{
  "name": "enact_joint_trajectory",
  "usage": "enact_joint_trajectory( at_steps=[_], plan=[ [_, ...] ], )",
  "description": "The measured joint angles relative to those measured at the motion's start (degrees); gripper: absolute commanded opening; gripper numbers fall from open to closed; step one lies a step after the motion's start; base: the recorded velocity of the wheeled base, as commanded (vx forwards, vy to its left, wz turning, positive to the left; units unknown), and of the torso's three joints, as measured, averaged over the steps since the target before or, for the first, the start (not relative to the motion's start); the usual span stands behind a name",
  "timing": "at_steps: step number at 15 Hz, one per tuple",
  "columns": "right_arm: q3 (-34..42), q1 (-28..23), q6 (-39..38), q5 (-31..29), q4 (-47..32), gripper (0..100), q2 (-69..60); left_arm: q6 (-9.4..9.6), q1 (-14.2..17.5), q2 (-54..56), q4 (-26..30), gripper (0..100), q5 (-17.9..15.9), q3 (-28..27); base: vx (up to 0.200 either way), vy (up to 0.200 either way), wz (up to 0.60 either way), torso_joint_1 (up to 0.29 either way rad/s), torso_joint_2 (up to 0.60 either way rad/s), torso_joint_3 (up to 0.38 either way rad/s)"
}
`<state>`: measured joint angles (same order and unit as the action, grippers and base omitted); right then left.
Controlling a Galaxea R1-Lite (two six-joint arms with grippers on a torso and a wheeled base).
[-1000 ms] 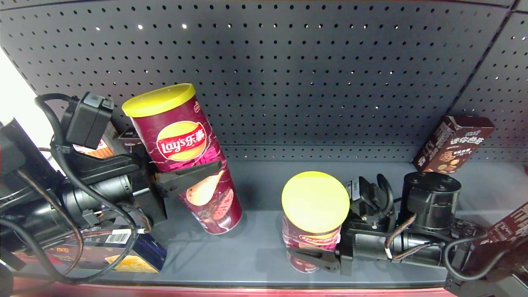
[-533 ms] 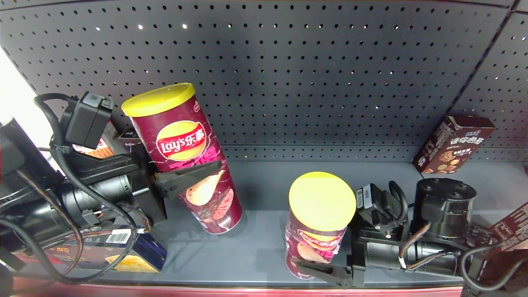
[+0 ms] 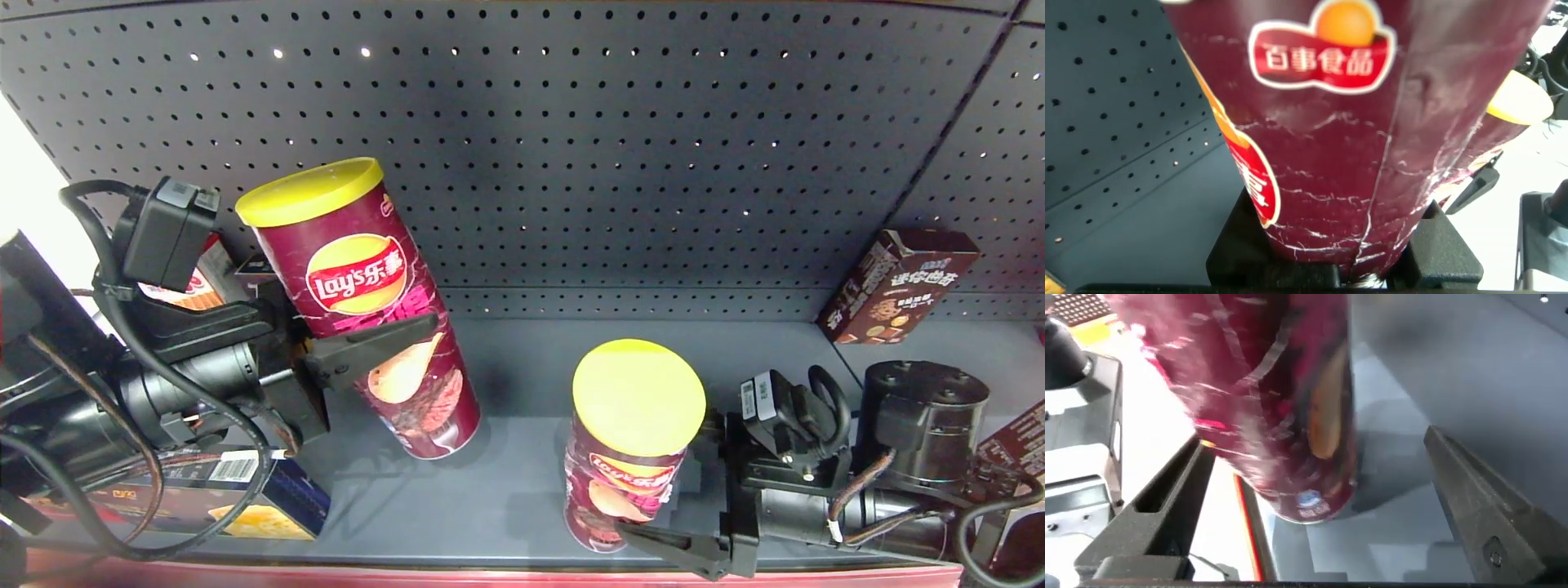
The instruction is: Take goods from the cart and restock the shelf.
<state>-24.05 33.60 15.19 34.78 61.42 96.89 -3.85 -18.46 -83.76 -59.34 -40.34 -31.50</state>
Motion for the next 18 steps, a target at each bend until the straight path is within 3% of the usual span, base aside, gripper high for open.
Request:
enact_joint_trajectory(
  at_steps=[10, 15, 18],
  plan=[
    [0.79, -0.80, -0.02, -0.51, -0.52, 100, -4.45, 0.00, 0.00, 0.00, -0.22, 0, 0.00, 0.28, 0.000, 0.000, 0.00, 0.000, 0.00, 0.000],
    [5.29, -1.49, -0.35, -6.18, -3.17, 100, -17.94, 0.00, 0.00, 0.00, -0.24, 0, 0.00, 0.00, 0.000, 0.000, 0.00, 0.000, 0.00, 0.000],
    [8.62, -1.52, -0.90, -11.79, -12.29, 100, -30.22, 0.00, -0.09, 0.00, -0.18, 0, -0.02, -0.28, 0.000, 0.000, 0.00, 0.000, 0.00, 0.000]
  ],
)
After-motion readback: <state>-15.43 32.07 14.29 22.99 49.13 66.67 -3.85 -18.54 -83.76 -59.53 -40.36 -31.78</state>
